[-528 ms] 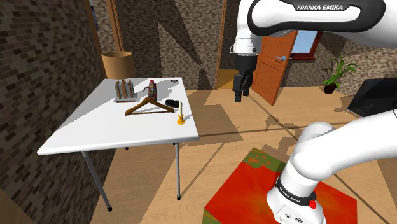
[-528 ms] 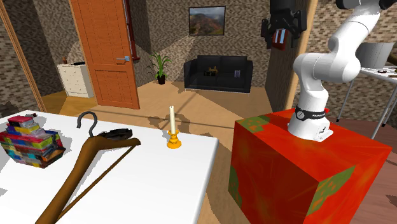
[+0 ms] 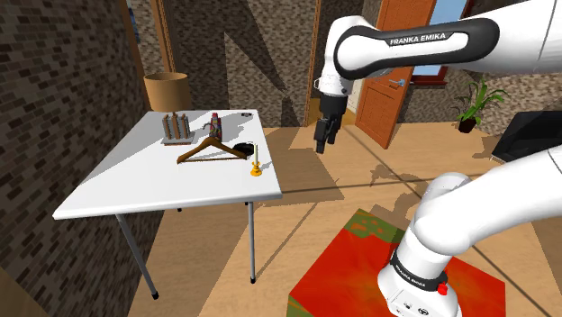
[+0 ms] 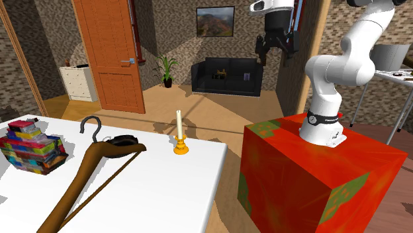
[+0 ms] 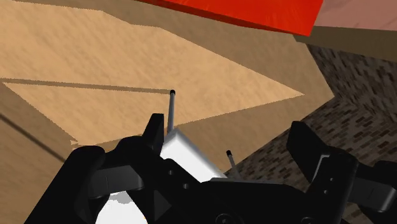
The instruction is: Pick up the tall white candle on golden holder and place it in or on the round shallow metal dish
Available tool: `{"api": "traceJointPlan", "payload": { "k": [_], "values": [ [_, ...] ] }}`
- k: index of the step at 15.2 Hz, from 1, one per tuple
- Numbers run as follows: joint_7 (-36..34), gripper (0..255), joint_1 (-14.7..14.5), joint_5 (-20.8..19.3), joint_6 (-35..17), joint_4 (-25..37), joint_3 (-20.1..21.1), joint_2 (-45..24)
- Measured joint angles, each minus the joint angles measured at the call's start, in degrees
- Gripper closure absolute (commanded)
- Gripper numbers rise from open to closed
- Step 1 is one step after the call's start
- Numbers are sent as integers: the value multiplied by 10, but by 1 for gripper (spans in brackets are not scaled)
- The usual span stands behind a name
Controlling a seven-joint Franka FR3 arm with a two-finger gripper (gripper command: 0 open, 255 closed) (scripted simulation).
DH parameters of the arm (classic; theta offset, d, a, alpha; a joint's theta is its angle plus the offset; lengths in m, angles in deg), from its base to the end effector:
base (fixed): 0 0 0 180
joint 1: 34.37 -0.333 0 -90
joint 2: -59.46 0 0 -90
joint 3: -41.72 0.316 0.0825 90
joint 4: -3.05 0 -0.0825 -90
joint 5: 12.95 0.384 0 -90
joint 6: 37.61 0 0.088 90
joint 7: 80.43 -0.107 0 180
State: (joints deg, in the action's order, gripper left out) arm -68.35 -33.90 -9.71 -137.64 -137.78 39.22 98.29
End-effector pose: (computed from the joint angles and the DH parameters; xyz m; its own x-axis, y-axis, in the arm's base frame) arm 0.3430 -0.0146 0.5218 0.9872 0.1584 -0.0173 0.1563 -0.9838 -0.0881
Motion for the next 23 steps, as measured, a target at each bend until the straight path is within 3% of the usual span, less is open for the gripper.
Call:
{"api": "traceJointPlan", "payload": {
  "k": [5, 13, 19, 23],
  "values": [
    [30, 0, -4, 2, -138, -22, -11, -69],
    [91, 0, -18, 28, -338, -3, -34, -214],
    [154, 0, -34, 79, -455, 47, -49, -328],
    [214, 0, -38, 135, -513, 112, -51, -417]
  ]
}}
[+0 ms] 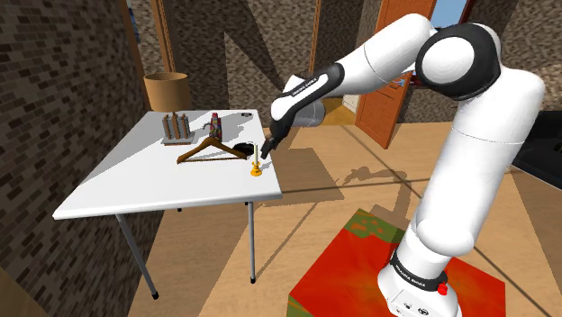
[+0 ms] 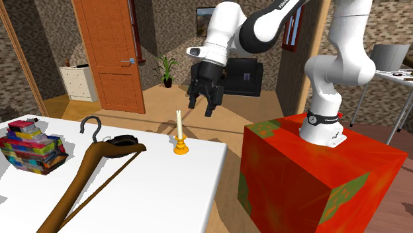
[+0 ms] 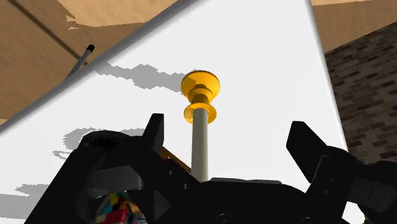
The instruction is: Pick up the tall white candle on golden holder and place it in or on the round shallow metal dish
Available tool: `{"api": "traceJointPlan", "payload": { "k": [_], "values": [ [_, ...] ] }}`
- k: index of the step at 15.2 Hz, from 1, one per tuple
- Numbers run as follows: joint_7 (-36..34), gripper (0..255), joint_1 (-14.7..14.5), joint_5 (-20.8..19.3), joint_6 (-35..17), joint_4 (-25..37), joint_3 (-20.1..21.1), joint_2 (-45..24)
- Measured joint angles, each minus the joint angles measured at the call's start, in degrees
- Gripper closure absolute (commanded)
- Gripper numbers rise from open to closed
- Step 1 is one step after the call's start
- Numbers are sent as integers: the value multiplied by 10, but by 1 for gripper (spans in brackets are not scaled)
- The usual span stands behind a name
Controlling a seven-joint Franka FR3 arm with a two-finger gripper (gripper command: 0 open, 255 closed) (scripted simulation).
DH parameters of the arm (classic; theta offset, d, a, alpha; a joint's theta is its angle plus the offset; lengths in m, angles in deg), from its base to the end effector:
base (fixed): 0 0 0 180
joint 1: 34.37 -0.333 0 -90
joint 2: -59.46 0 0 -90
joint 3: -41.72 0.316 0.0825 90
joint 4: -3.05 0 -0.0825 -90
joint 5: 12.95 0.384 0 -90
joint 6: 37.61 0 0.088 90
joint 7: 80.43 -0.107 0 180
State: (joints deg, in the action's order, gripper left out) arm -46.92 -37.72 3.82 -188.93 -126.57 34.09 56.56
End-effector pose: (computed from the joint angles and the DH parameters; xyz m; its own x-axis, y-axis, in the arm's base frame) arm 0.5521 -0.0484 0.3723 0.8972 0.2539 0.3614 0.2753 -0.9613 -0.0081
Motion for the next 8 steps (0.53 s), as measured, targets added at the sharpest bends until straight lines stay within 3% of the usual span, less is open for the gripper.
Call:
{"api": "traceJointPlan", "payload": {
  "k": [4, 8],
  "values": [
    [56, 0, 7, 55, -45, 50, 11, -68],
    [71, 0, 10, 75, -65, 71, 20, -106]
  ]
}}
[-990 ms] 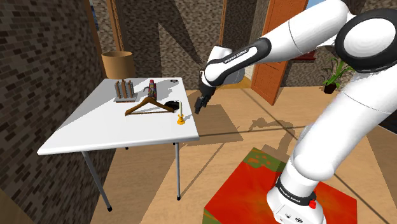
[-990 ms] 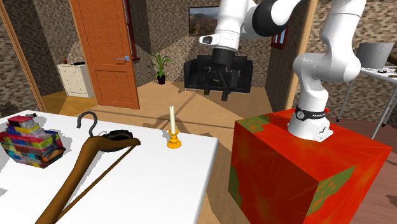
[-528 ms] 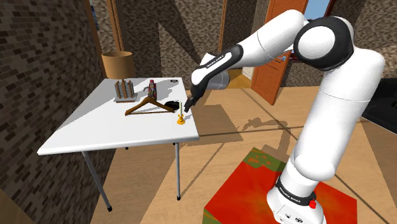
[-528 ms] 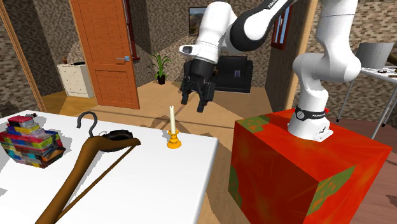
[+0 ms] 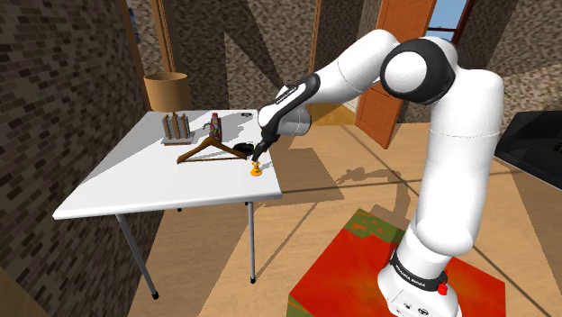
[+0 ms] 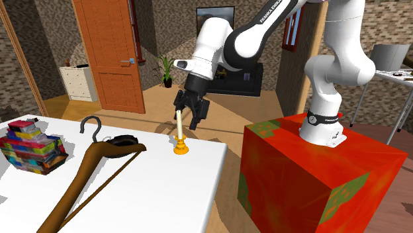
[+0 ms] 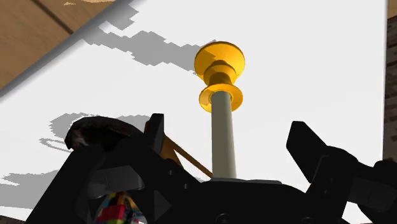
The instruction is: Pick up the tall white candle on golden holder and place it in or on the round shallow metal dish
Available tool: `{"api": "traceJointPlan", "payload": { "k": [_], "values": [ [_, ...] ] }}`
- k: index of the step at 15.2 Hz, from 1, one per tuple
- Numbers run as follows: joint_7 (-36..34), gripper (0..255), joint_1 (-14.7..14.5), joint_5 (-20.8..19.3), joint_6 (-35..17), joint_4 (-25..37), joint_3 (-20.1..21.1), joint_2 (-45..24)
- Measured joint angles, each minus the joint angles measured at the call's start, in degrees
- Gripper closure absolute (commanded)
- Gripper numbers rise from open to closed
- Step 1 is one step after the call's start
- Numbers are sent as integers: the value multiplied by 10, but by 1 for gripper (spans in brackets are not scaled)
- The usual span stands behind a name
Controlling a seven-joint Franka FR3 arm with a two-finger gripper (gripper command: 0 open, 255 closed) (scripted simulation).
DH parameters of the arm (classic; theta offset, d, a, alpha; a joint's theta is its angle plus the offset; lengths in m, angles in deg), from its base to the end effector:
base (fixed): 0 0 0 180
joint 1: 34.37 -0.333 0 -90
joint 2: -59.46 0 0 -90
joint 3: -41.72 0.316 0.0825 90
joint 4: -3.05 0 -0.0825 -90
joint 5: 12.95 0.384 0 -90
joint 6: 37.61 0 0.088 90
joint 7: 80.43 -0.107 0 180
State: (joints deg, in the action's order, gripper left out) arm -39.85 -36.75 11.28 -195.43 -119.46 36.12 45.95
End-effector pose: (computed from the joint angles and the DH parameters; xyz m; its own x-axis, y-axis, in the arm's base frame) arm 0.5971 -0.0489 0.3338 0.8678 0.2682 0.4183 0.2908 -0.9567 0.0101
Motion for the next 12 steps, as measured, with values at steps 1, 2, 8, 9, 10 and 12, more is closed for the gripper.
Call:
{"api": "traceJointPlan", "payload": {
  "k": [1, 2, 8, 9, 10, 12],
  "values": [
    [2, 0, 0, 3, -4, 4, 2, -8],
    [4, 0, 1, 6, -7, 9, 4, -16],
    [10, 0, 4, 14, -15, 15, 8, -30],
    [11, 0, 4, 14, -15, 15, 8, -30],
    [11, 255, 4, 14, -15, 15, 8, -30],
    [11, 255, 4, 14, -15, 15, 8, -30]
  ]
}}
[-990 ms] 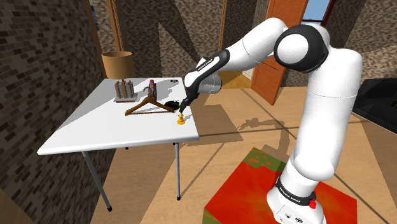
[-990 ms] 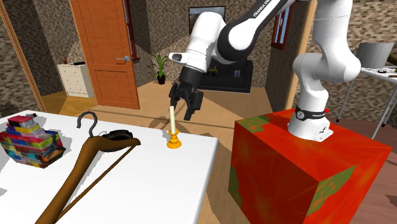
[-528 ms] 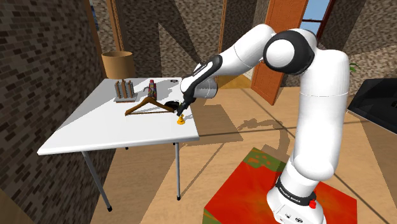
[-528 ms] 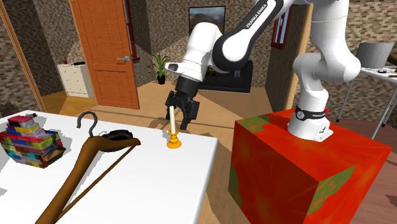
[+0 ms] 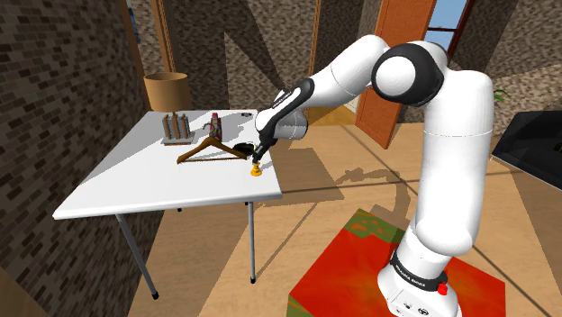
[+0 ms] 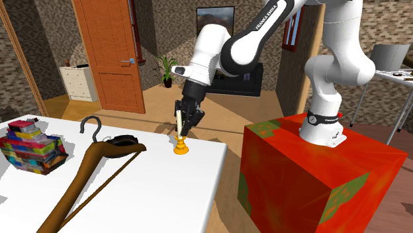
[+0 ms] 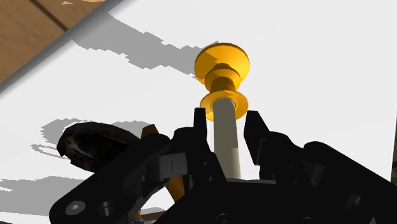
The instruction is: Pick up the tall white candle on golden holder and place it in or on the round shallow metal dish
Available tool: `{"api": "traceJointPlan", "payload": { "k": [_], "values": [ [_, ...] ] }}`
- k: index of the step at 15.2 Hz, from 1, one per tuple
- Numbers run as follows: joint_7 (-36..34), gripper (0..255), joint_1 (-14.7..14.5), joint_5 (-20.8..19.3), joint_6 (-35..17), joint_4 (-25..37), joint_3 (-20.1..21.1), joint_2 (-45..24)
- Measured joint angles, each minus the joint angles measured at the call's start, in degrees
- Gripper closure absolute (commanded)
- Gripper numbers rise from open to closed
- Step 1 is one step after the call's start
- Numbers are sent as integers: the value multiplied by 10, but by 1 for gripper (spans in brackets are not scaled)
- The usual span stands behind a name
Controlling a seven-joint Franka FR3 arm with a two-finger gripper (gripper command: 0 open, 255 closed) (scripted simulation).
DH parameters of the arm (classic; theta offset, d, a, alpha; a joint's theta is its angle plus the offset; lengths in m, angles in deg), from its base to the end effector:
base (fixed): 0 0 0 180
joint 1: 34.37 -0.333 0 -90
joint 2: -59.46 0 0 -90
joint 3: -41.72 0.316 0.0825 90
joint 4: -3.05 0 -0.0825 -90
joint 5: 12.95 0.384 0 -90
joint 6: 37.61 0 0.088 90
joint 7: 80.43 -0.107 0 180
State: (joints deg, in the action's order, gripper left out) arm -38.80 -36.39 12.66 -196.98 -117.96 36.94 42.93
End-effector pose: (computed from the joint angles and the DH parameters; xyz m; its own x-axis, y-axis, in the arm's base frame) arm 0.6059 -0.0468 0.3163 0.8675 0.2682 0.4191 0.2908 -0.9567 0.0104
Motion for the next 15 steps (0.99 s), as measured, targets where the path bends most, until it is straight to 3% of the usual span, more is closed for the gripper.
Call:
{"api": "traceJointPlan", "payload": {
  "k": [8, 15],
  "values": [
    [0, 255, 0, 0, 0, 0, 0, 0],
    [-28, 255, -9, -30, 36, 6, -15, 32]
  ]
}}
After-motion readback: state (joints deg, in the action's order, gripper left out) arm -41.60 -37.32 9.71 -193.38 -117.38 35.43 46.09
